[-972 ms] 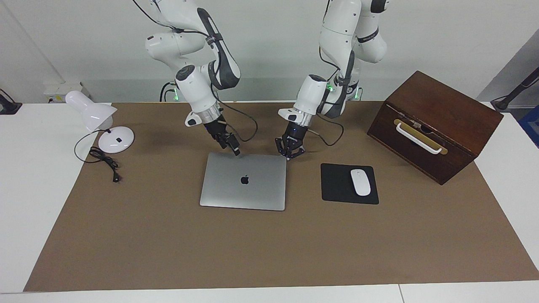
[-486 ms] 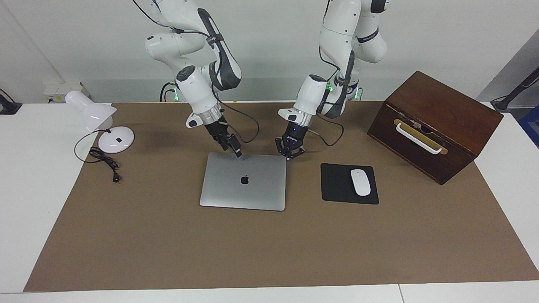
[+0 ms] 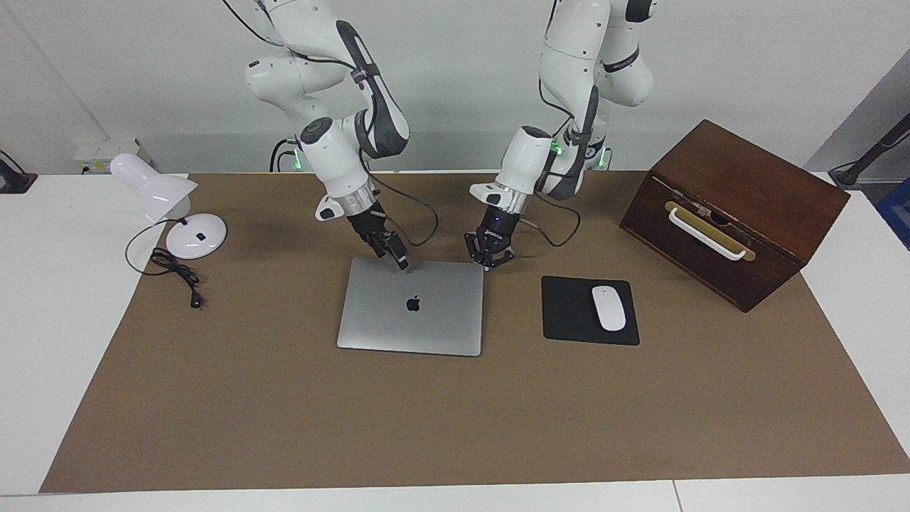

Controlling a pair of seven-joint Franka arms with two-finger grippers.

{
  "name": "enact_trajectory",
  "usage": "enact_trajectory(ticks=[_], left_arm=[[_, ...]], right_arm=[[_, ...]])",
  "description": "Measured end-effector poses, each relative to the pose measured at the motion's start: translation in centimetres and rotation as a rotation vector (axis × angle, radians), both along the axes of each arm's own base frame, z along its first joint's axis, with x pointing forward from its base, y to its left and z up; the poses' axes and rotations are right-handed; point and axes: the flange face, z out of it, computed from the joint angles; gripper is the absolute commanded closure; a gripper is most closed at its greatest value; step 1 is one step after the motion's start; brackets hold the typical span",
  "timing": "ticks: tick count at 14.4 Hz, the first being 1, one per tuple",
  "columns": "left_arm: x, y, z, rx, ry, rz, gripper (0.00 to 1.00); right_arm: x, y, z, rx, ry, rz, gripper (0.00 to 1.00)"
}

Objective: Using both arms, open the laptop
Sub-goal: 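Slide the right gripper under the laptop lid's near edge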

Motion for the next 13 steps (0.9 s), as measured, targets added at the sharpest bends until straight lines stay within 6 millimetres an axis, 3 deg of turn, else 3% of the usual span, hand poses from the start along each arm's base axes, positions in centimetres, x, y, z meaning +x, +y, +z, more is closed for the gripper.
enact_trajectory(ticks=[13], left_arm=[[0.0,0.0,0.0,0.0,-0.001,-0.001,1.0]], right_arm=[[1.5,0.9,0.2,0.009,-0.012,0.004,0.0]])
